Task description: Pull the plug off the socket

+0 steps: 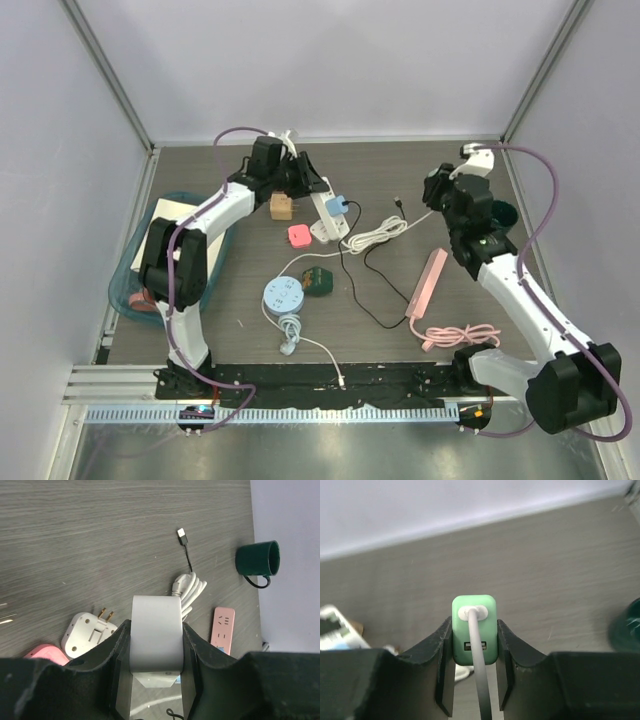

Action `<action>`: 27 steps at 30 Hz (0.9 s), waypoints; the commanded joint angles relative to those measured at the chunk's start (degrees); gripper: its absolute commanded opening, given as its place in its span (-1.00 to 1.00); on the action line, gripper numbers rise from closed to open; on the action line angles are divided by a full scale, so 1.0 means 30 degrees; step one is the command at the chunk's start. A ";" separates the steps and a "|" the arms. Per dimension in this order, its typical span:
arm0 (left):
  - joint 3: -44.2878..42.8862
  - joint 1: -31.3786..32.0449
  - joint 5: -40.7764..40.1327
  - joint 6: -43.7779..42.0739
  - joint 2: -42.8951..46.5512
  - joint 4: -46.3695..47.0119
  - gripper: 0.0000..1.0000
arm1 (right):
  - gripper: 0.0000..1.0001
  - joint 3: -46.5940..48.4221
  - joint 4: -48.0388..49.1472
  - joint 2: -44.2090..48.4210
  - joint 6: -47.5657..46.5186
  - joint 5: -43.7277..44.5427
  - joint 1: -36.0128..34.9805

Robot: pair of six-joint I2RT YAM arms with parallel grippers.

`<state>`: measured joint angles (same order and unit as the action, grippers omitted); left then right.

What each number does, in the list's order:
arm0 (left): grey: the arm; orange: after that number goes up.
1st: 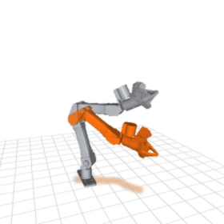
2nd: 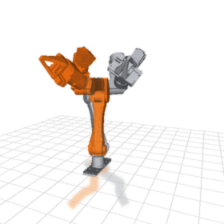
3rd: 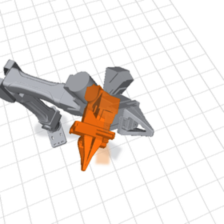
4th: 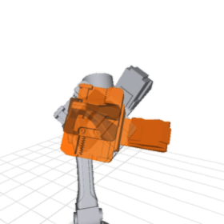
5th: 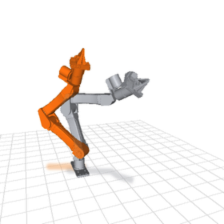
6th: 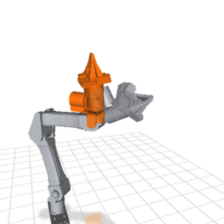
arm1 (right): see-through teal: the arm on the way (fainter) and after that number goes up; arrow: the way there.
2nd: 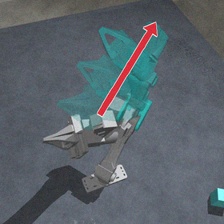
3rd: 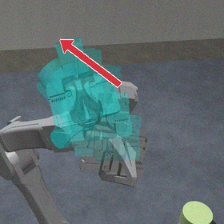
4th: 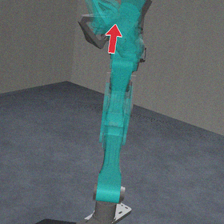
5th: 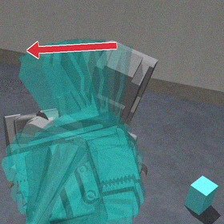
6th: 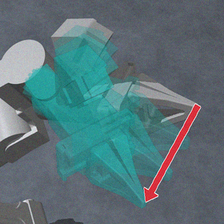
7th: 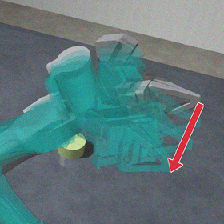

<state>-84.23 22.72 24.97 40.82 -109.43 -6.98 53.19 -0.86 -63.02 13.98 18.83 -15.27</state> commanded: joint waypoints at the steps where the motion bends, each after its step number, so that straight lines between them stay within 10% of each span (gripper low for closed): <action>1: -0.0197 -0.0132 -0.1116 -0.0422 0.1787 0.0569 -1.00 | -0.98 -0.2461 0.1690 -0.0466 0.2076 -0.3637 -0.0038; 16: 0.2205 -0.0161 0.0144 0.0341 0.3077 0.3733 -1.00 | -0.79 -0.5307 0.3481 -0.5680 0.4626 -0.2965 0.0899; 22: 0.2353 -0.0132 0.0553 0.0368 0.2843 0.3851 -1.00 | -0.49 -0.5455 0.3774 -0.6238 0.4921 -0.3405 0.1250; 27: 0.2616 -0.0132 0.0786 0.0428 0.2872 0.4085 -1.00 | 0.25 -0.4287 0.2576 -0.6618 0.4512 -0.2763 0.1456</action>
<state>-76.34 22.68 24.51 41.43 -104.07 0.05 36.34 6.57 -82.30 27.92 8.47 -11.35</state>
